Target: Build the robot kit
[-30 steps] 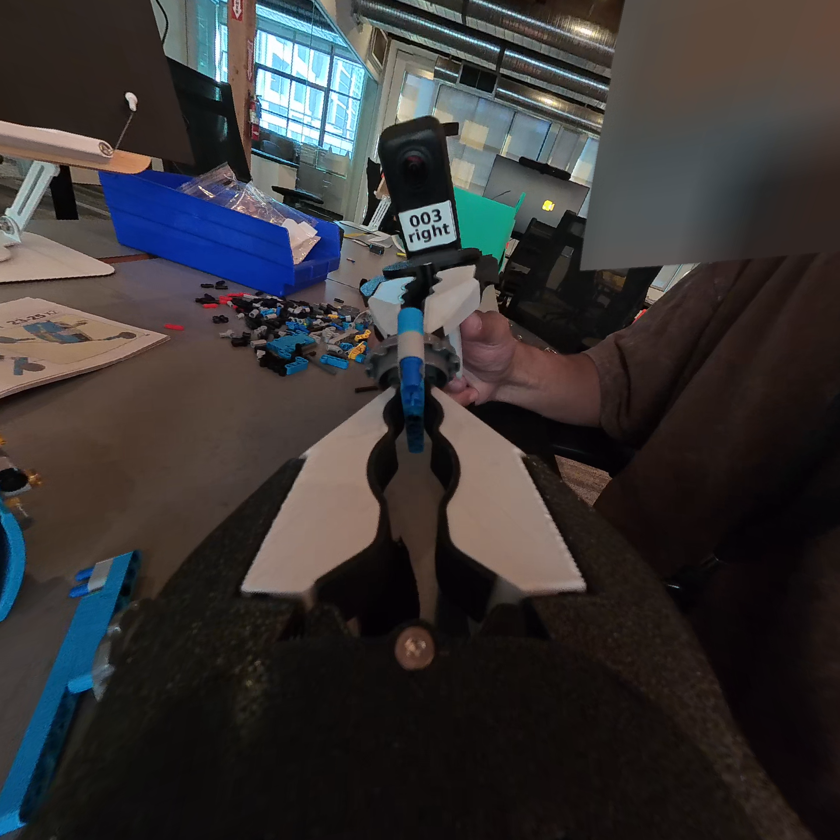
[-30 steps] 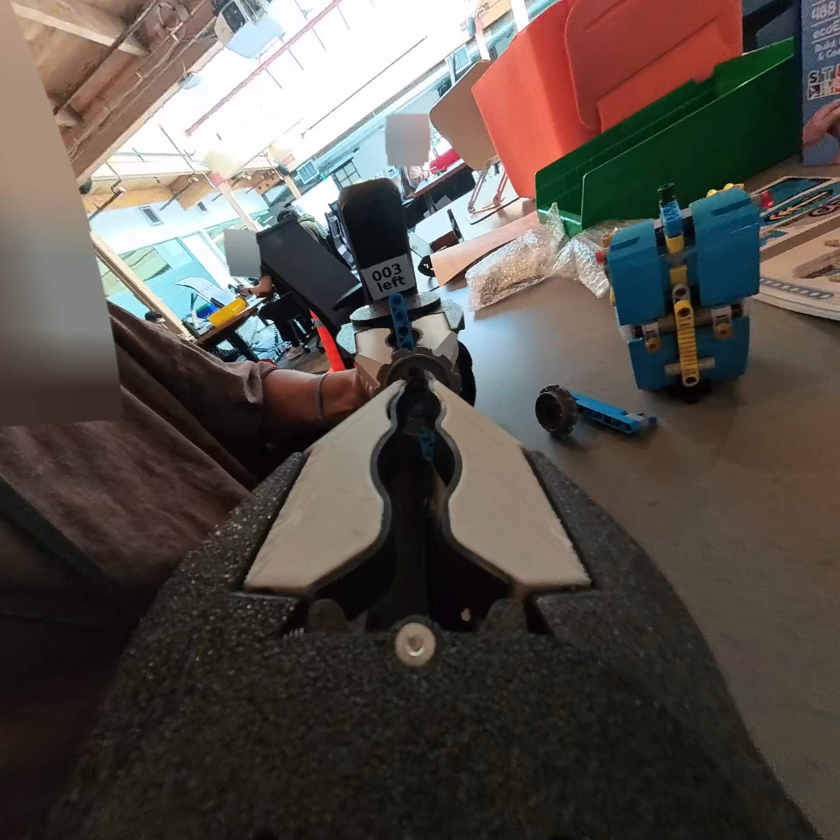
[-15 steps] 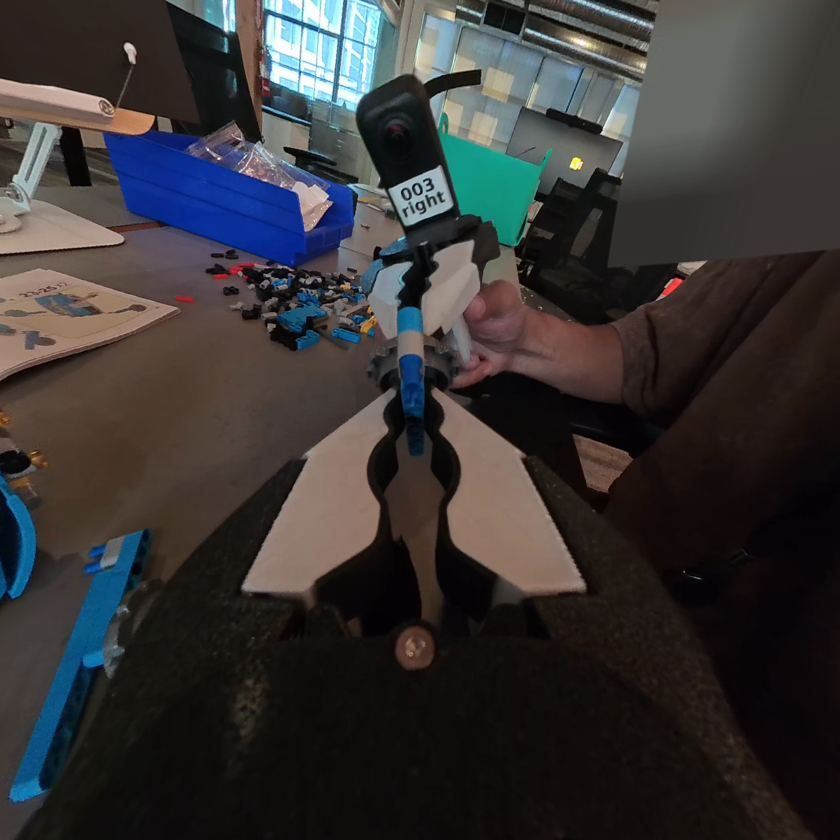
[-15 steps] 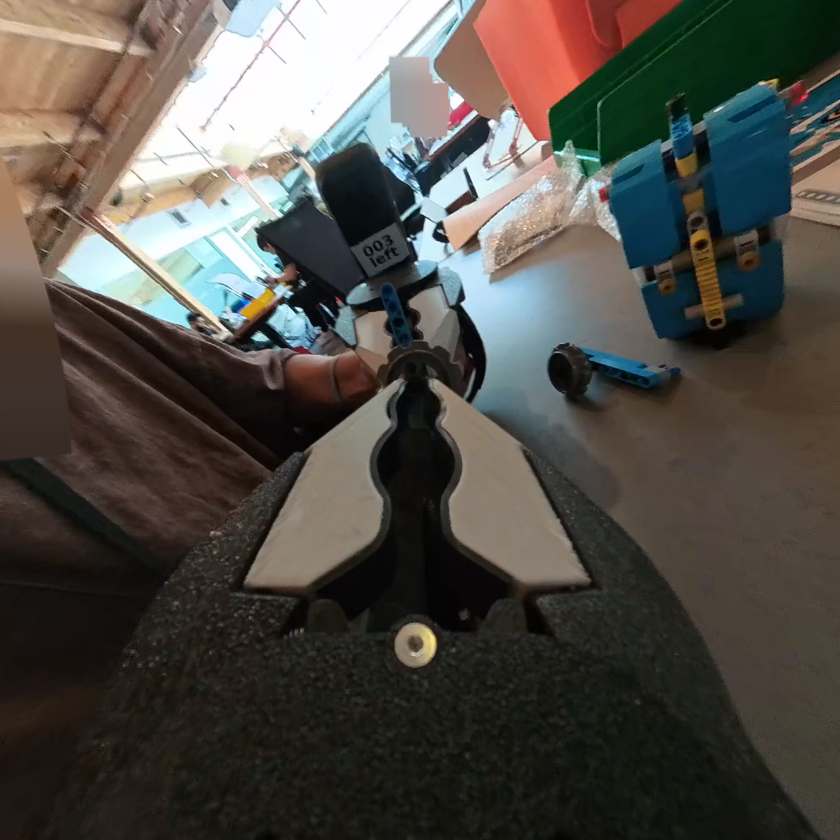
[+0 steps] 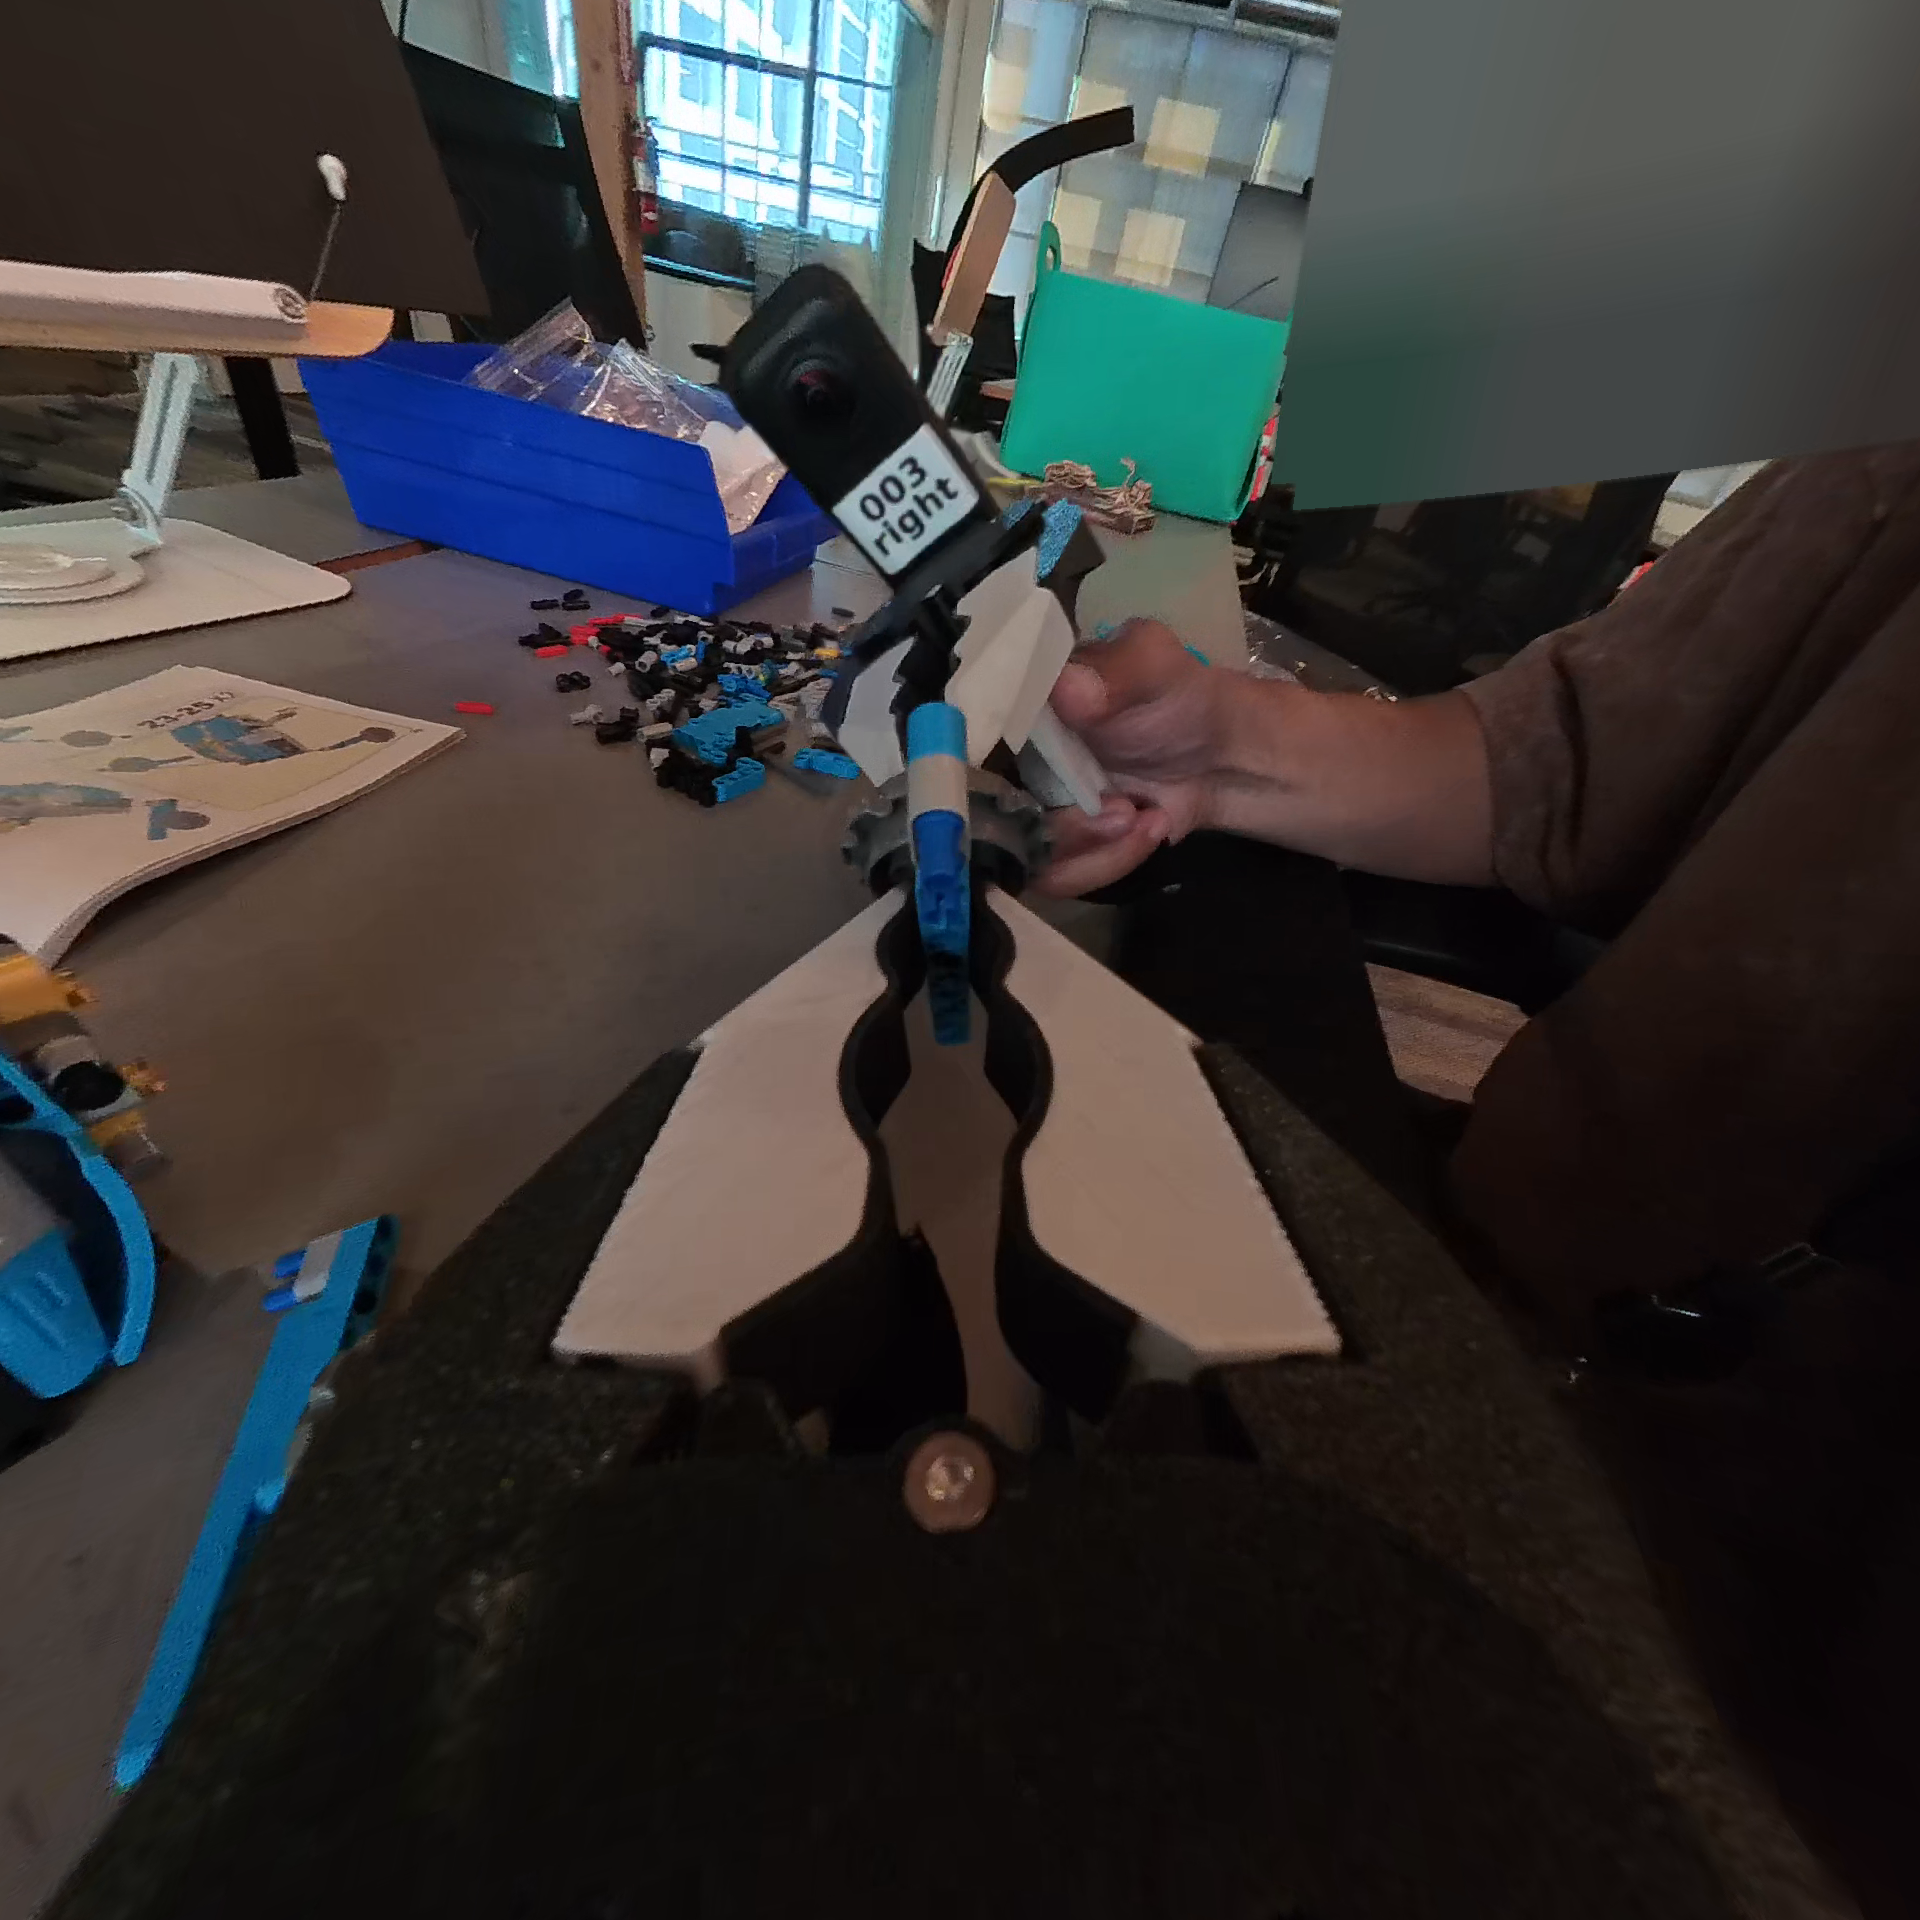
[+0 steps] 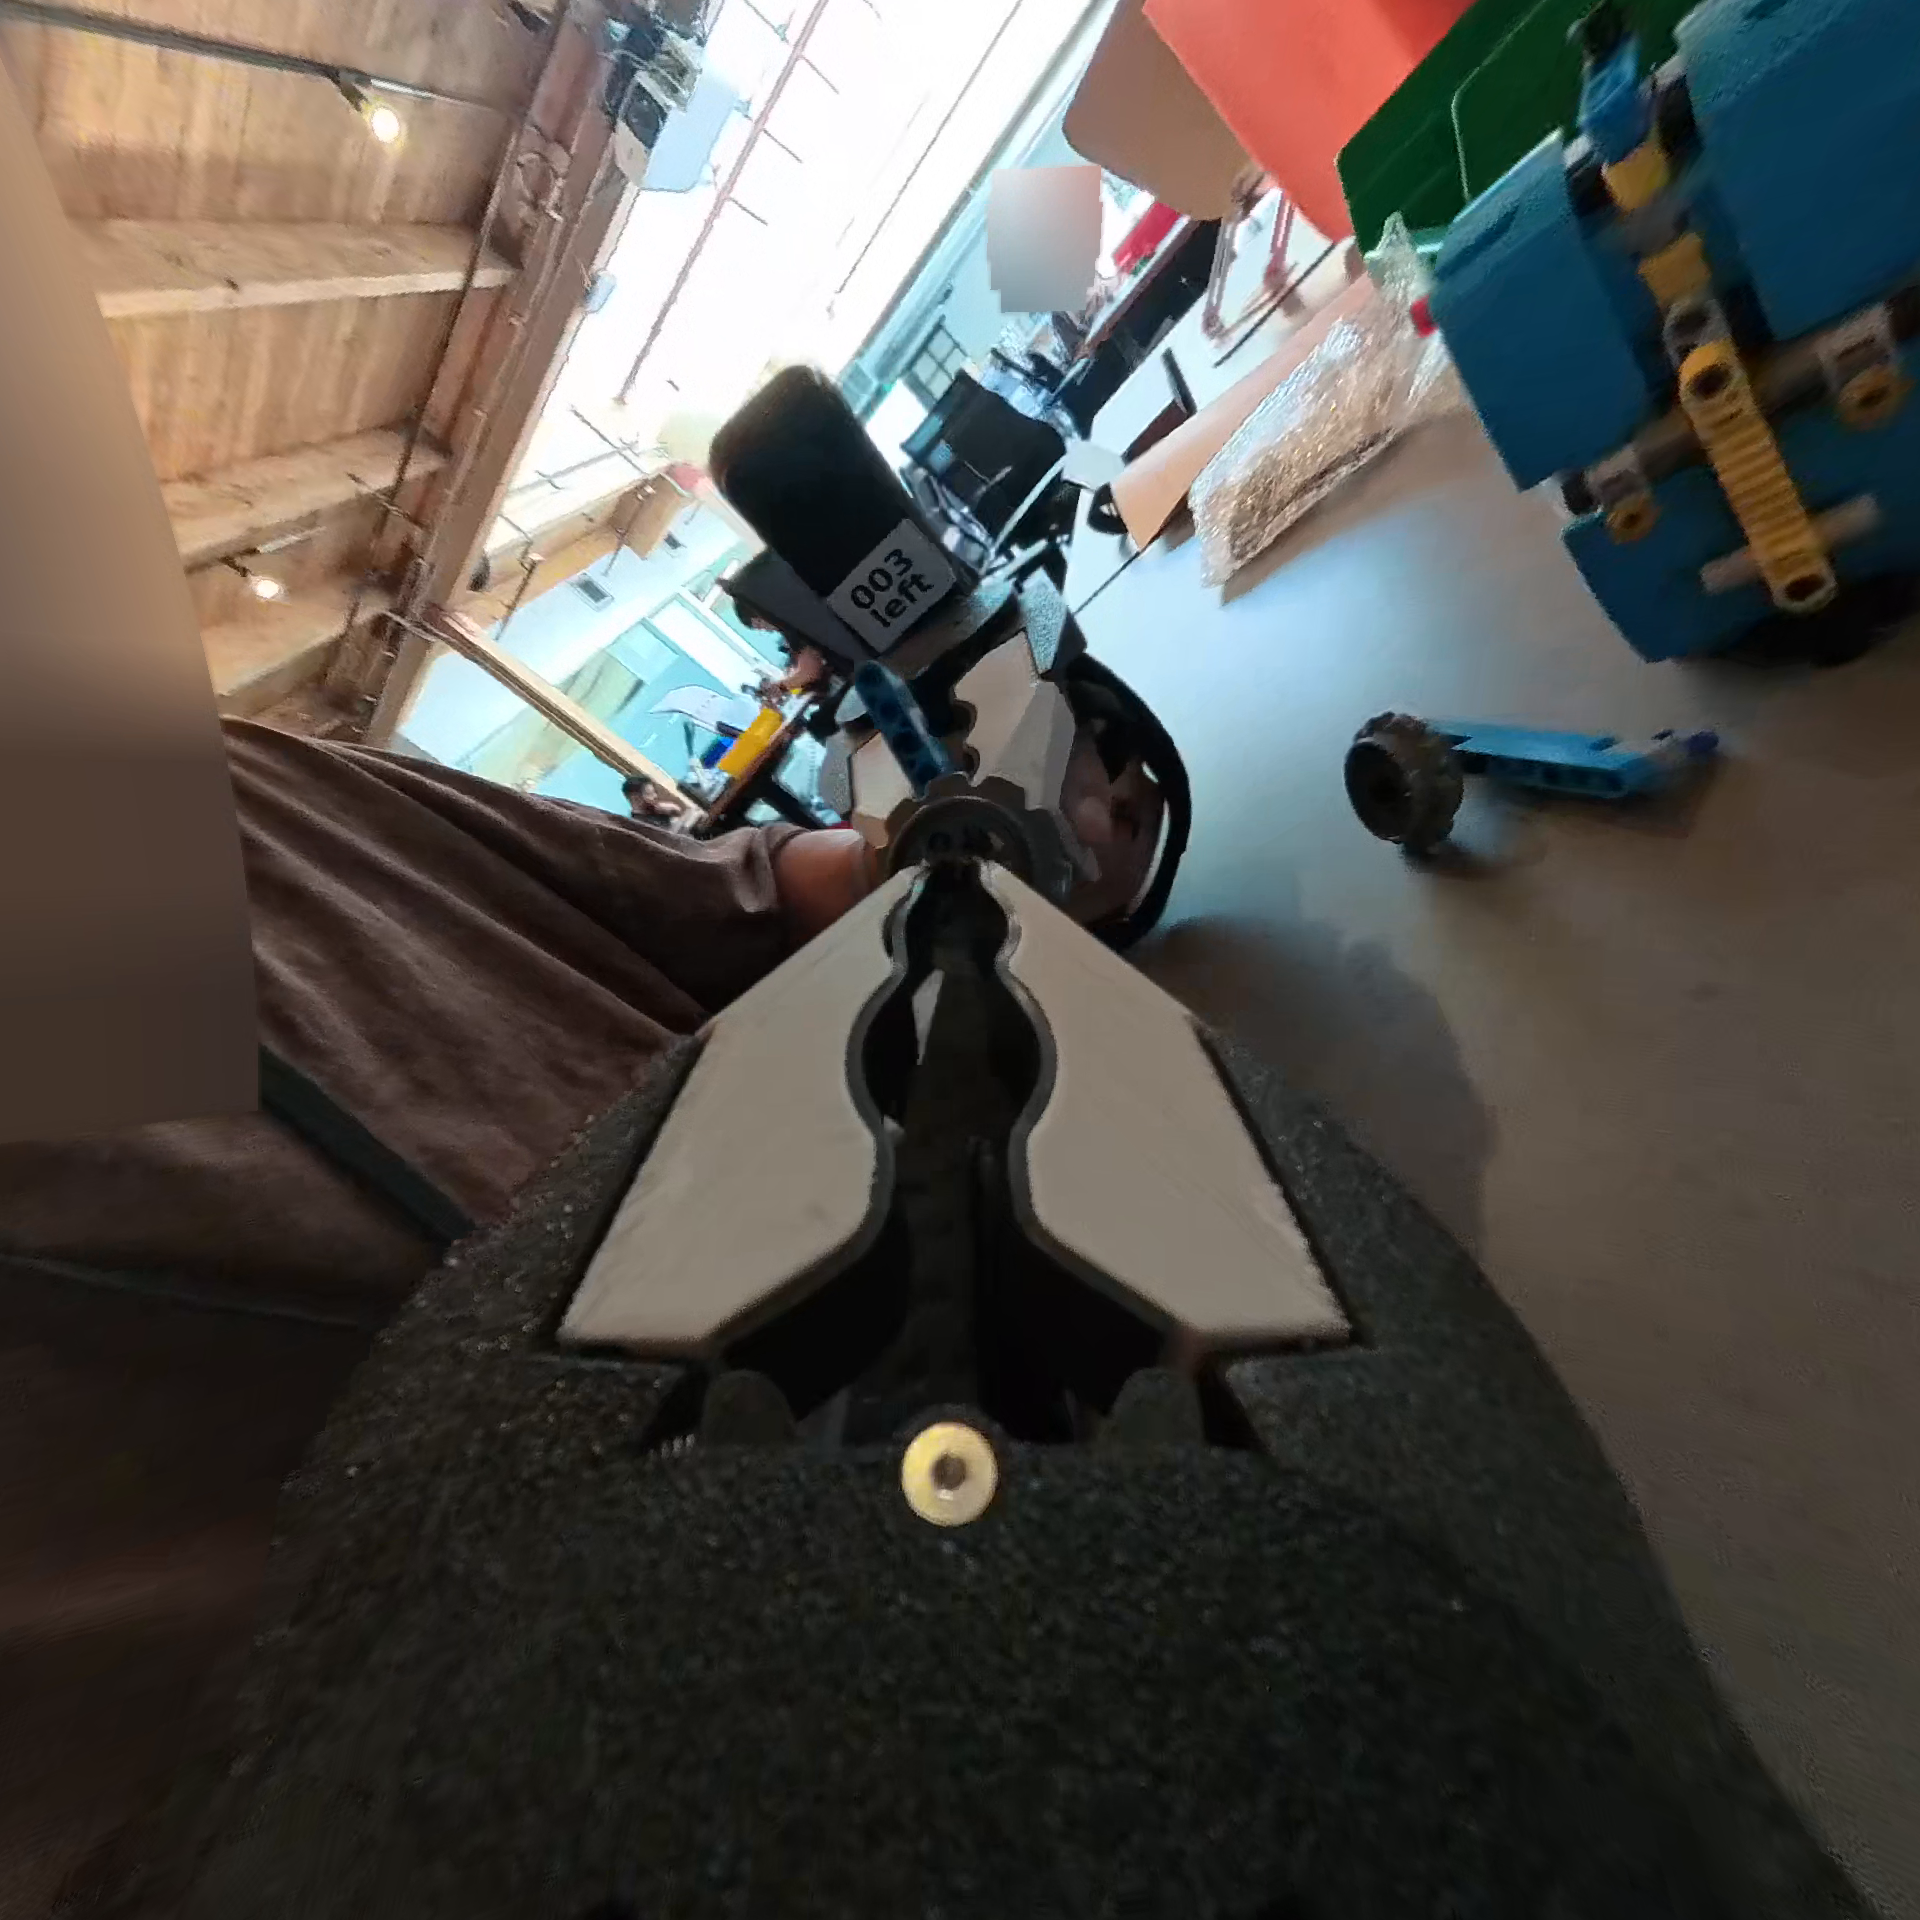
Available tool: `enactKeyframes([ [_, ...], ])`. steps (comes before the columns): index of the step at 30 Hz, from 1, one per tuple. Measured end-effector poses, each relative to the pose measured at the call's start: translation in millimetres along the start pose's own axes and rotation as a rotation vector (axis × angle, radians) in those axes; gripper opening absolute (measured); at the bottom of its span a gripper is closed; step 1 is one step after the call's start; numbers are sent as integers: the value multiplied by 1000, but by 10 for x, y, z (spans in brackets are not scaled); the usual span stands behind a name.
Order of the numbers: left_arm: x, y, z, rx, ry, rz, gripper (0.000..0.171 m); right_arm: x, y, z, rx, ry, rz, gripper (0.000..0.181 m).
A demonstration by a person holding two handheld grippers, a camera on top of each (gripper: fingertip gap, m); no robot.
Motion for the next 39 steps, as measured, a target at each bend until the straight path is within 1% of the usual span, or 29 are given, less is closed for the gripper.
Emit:
enactKeyframes([
  [2,2,-5,-1,1,-2,-11,5,-6,-2,2,-1,-4,-2,7],
  [6,7,-37,2,-4,-5,-45,5,-19,1,-8,53,0,-85,5],
  [7,3,-34,0,0,0,-48,6,-16,-4,-5,36,4,-67,8],
  [9,1,-35,-2,-6,2,-45,6,-7,10,0,18,15,-23,6],
  [13,-12,-17,-16,0,9,-45,6,6,45,16,-29,7,135,7],
  [16,-53,-10,-37,15,44,-71,7,14,26,45,-52,3,151,7],
  [18,-75,-13,-53,20,64,-84,7,38,20,80,-48,-19,133,8],
  [20,-72,4,-45,42,63,-95,7,90,29,142,-63,-52,162,7],
  [21,-62,22,-33,59,57,-96,7,118,19,192,-95,-48,189,7],
  [22,-47,45,-16,81,47,-96,7,153,-23,264,-170,-34,234,7],
  [23,-33,68,3,102,34,-89,7,176,-98,354,-291,-2,305,7],
  [25,-3,106,35,130,6,-71,7,145,-301,556,-582,159,494,7],
  [26,9,113,47,132,-7,-61,7,108,-382,646,-697,248,570,8],
  [27,14,119,52,128,-14,-49,7,55,-436,709,-766,325,608,8],
  [31,6,143,48,132,-13,-25,7,-126,-469,839,-839,518,529,8],
  [34,-10,144,30,125,0,-18,7,-211,-373,910,-821,683,454,8],
  [37,-28,135,8,113,16,-18,7,-209,-314,948,-809,827,443,8],
  [39,-32,129,3,108,20,-19,7,-173,-335,947,-817,879,446,8],
])
Point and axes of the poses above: each gripper's, where its closed fingertips meet, z back along the fingers, x out of its top, y = z × x across the jaws, the point moved 7 cm from there along z, back along the fingers, and after that the axes turned 13 degrees about -y, right-handed, at the moved point
